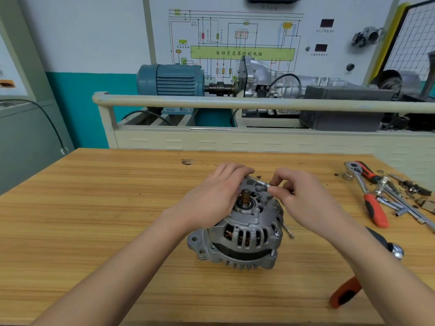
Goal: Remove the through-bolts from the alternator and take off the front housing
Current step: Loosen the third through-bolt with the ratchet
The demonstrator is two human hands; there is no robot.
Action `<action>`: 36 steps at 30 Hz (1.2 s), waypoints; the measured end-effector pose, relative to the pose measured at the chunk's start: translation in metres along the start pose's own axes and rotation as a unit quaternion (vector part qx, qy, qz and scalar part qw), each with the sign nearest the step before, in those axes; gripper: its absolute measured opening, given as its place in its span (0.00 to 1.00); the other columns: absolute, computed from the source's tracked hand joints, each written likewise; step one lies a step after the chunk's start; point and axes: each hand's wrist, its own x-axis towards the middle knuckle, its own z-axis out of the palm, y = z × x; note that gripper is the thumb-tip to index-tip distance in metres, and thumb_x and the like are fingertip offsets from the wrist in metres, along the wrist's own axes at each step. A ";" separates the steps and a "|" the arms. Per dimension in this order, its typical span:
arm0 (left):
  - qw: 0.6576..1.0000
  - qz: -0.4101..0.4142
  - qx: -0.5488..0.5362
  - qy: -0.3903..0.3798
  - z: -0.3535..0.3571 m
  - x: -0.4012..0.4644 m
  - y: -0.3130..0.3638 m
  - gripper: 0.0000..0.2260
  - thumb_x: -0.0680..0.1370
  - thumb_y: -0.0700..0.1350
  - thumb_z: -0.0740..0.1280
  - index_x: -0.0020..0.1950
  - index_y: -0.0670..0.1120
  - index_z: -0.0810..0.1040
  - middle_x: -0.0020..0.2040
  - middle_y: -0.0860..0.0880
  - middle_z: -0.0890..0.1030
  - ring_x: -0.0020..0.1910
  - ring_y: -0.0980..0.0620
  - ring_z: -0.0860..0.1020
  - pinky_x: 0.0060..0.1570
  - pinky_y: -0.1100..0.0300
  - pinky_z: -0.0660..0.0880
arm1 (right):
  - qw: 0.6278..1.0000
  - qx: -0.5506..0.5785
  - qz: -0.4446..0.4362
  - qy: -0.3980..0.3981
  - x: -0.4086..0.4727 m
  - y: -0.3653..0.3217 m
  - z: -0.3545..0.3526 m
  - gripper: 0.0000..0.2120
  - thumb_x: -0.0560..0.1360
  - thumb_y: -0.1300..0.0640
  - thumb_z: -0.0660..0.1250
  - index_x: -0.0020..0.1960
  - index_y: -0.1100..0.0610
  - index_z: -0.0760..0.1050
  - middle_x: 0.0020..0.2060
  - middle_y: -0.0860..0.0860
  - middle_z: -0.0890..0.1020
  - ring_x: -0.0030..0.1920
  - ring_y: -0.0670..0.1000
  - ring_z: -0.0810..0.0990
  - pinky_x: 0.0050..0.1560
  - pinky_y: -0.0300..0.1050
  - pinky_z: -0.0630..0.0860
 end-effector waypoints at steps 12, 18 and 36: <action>0.999 0.029 -0.043 -0.008 -0.005 -0.001 0.001 0.16 0.80 0.38 0.58 0.66 0.49 0.75 0.61 0.53 0.76 0.62 0.57 0.67 0.62 0.59 0.65 | 0.995 -0.038 -0.044 -0.077 0.007 0.008 -0.002 0.08 0.78 0.53 0.66 0.39 0.47 0.76 0.27 0.43 0.74 0.29 0.41 0.71 0.31 0.42 0.63; 0.998 0.021 -0.055 -0.024 -0.008 -0.003 0.005 0.18 0.77 0.41 0.58 0.66 0.46 0.75 0.58 0.50 0.76 0.59 0.54 0.71 0.61 0.57 0.68 | 0.990 -0.059 -0.072 -0.107 0.006 0.003 -0.007 0.05 0.78 0.52 0.64 0.44 0.49 0.77 0.29 0.43 0.74 0.31 0.40 0.72 0.33 0.42 0.64; 0.988 -0.062 -0.112 0.082 0.006 -0.008 0.027 0.10 0.77 0.44 0.68 0.58 0.48 0.80 0.52 0.52 0.80 0.52 0.54 0.76 0.55 0.55 0.73 | 0.985 -0.137 -0.058 -0.087 0.001 -0.003 -0.005 0.06 0.79 0.52 0.63 0.43 0.46 0.73 0.30 0.42 0.73 0.33 0.41 0.70 0.31 0.45 0.65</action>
